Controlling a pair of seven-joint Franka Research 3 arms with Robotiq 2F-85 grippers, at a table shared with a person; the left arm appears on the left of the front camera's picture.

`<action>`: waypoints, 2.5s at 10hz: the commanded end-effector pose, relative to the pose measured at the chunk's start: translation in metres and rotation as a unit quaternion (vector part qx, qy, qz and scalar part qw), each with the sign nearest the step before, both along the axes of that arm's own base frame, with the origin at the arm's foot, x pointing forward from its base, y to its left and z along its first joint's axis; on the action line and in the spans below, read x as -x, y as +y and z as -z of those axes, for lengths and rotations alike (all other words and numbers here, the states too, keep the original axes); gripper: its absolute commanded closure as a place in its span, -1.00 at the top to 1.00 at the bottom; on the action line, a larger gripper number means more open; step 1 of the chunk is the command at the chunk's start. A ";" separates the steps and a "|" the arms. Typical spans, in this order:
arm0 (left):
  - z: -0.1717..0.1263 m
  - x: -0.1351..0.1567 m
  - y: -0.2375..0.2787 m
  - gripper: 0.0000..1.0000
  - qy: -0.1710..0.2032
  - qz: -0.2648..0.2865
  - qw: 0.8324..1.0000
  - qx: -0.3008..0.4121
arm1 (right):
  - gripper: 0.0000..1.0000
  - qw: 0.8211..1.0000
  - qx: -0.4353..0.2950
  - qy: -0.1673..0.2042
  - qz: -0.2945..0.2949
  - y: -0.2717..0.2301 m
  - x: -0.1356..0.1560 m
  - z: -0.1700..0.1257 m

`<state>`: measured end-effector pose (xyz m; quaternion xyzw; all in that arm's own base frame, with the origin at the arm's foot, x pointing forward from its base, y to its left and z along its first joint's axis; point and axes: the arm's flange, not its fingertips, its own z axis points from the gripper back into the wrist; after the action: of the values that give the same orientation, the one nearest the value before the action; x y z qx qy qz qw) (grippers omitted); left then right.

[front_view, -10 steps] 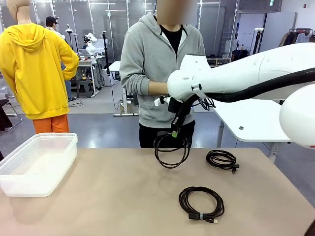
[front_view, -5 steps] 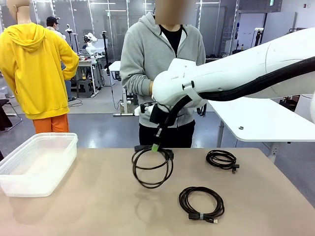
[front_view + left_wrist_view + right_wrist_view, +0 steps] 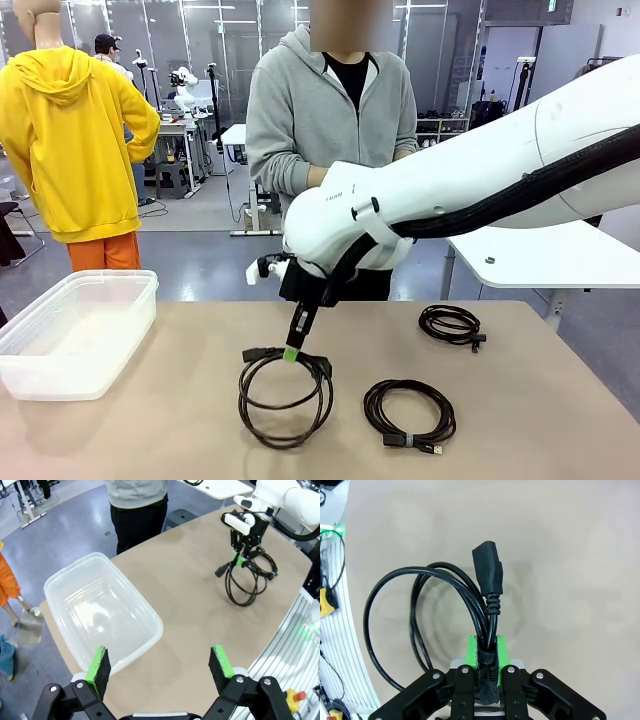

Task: Organize and store the cables.
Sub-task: Place the Power Cable into the Organizing box.

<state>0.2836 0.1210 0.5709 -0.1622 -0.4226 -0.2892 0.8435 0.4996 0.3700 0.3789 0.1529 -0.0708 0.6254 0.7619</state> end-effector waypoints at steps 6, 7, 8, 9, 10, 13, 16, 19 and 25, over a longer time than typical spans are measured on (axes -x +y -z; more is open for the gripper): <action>0.000 -0.001 -0.001 1.00 -0.002 0.006 1.000 0.003 | -0.03 1.000 0.018 -0.018 -0.012 0.012 -0.014 0.041; 0.000 -0.001 -0.001 1.00 -0.002 0.006 1.000 0.003 | 0.33 1.000 0.022 -0.020 -0.011 0.011 -0.013 0.037; 0.000 -0.001 -0.001 1.00 -0.002 0.006 1.000 0.003 | 0.59 0.999 0.026 -0.024 -0.008 0.008 -0.011 0.032; 0.000 -0.001 -0.001 1.00 -0.002 0.006 1.000 0.003 | 0.94 0.999 0.024 -0.028 -0.003 0.004 -0.009 0.025; 0.000 -0.001 -0.001 1.00 -0.002 0.006 1.000 0.003 | 1.00 0.999 0.023 -0.034 -0.002 -0.002 -0.006 0.017; 0.000 -0.001 -0.001 1.00 -0.002 0.006 1.000 0.003 | 1.00 0.997 0.013 -0.078 0.016 -0.046 0.002 -0.020; 0.000 -0.001 -0.001 1.00 -0.002 0.006 1.000 0.003 | 1.00 0.994 -0.091 -0.043 0.037 -0.164 0.012 -0.060; 0.000 -0.001 -0.001 1.00 -0.002 0.006 1.000 0.003 | 1.00 0.980 -0.123 -0.100 0.121 -0.262 0.040 -0.077; 0.000 -0.001 -0.001 1.00 -0.002 0.006 1.000 0.003 | 1.00 0.918 -0.254 -0.160 0.259 -0.427 0.156 -0.058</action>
<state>0.2836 0.1210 0.5707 -0.1624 -0.4225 -0.2891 0.8435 0.3708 -0.0457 0.4484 0.2097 -0.3419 0.3903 0.8287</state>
